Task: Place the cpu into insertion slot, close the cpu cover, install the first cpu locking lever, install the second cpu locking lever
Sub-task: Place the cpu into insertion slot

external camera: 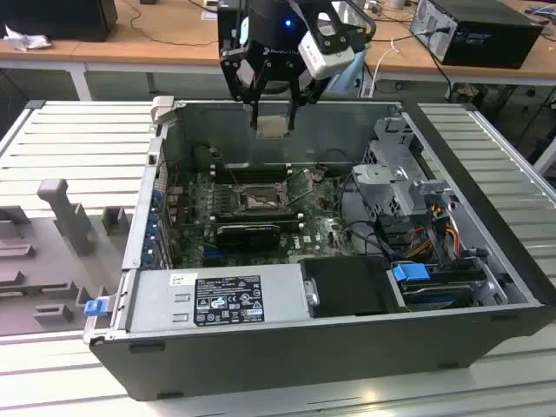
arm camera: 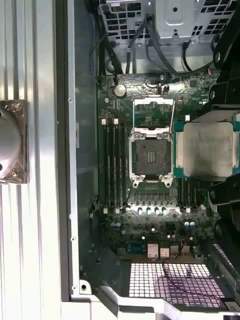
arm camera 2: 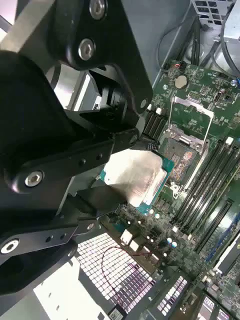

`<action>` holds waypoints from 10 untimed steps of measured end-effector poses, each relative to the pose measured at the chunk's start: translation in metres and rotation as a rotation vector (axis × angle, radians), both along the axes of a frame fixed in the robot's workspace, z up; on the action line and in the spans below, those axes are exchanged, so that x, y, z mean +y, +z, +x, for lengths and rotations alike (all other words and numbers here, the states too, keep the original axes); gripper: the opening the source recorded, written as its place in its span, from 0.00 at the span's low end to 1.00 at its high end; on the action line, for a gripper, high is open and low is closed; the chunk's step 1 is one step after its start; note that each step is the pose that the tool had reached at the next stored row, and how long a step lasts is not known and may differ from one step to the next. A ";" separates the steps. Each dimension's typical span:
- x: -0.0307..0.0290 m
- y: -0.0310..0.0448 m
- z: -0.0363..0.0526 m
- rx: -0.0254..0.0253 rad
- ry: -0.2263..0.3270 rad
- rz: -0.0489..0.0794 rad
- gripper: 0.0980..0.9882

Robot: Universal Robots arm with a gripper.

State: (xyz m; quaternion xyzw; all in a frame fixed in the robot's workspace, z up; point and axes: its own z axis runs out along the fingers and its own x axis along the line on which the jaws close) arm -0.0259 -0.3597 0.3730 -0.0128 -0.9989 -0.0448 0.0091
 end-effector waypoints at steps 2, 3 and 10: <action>0.0000 0.0000 0.0000 0.0000 -0.023 0.000 0.48; 0.0000 0.0000 0.0000 0.0000 -0.037 0.000 0.48; 0.0000 -0.0013 0.0000 0.0000 -0.105 0.000 0.48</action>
